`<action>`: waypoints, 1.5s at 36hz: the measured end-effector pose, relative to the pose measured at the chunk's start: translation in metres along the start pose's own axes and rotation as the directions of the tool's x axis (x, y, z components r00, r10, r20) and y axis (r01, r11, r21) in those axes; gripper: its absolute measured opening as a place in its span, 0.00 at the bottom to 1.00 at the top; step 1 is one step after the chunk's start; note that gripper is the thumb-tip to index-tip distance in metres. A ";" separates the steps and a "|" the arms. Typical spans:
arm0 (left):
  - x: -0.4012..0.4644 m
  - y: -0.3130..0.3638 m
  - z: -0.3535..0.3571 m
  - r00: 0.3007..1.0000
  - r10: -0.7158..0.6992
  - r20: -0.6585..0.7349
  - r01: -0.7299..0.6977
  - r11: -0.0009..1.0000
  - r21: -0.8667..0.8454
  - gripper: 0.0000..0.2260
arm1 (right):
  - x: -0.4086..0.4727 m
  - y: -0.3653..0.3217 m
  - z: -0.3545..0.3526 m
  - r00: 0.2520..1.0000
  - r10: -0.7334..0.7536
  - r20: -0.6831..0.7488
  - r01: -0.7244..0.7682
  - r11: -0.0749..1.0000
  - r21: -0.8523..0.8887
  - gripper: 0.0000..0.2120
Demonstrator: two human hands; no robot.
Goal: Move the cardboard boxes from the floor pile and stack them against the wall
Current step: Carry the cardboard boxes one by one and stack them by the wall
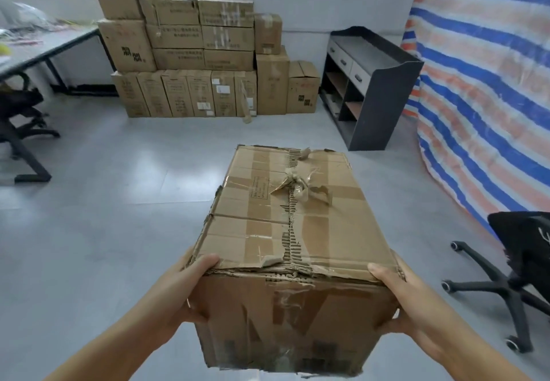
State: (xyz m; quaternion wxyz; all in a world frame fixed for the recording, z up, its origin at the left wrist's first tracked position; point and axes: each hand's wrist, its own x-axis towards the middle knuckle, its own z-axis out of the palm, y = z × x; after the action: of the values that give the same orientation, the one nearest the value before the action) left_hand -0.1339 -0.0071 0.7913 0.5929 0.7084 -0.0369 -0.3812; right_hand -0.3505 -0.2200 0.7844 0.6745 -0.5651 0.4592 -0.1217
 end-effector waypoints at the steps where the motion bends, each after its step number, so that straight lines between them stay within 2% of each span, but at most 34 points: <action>1: 0.014 0.009 -0.004 1.000 0.006 0.000 -0.006 1.000 0.005 0.08 | 0.011 -0.008 0.008 1.000 -0.007 -0.001 0.007 1.000 0.006 0.13; 7: 0.084 0.055 -0.021 1.000 0.014 0.012 -0.014 1.000 0.013 0.08 | 0.071 -0.049 0.044 1.000 -0.016 -0.010 0.016 1.000 0.020 0.12; 14: 0.169 0.093 -0.025 1.000 0.006 0.006 -0.006 1.000 -0.009 0.08 | 0.159 -0.095 0.067 0.999 -0.040 0.018 0.041 0.998 -0.048 0.12; 30: 0.411 0.221 0.005 0.998 -0.015 -0.064 0.012 0.999 -0.046 0.10 | 0.428 -0.227 0.107 0.995 -0.014 0.102 0.022 0.997 -0.071 0.15; 38: 0.530 0.282 0.034 0.999 -0.043 -0.007 0.043 0.999 -0.023 0.09 | 0.533 -0.282 0.108 0.999 0.000 0.054 0.003 0.998 -0.056 0.14; 45: 0.667 0.337 0.050 0.998 -0.055 0.034 0.055 0.998 0.008 0.11 | 0.654 -0.333 0.127 1.000 0.009 -0.011 -0.010 0.999 -0.039 0.13; 54: 0.840 0.455 0.073 0.991 -0.041 0.128 0.035 0.998 0.053 0.11 | 0.801 -0.434 0.153 0.993 0.052 -0.106 -0.046 0.997 0.056 0.13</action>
State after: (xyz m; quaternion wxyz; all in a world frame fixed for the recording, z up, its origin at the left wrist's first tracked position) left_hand 0.5987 -0.6236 0.7690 0.5639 0.6976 -0.0711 -0.4363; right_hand 0.3592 -0.8116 0.7686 0.6663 -0.5281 0.5053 -0.1475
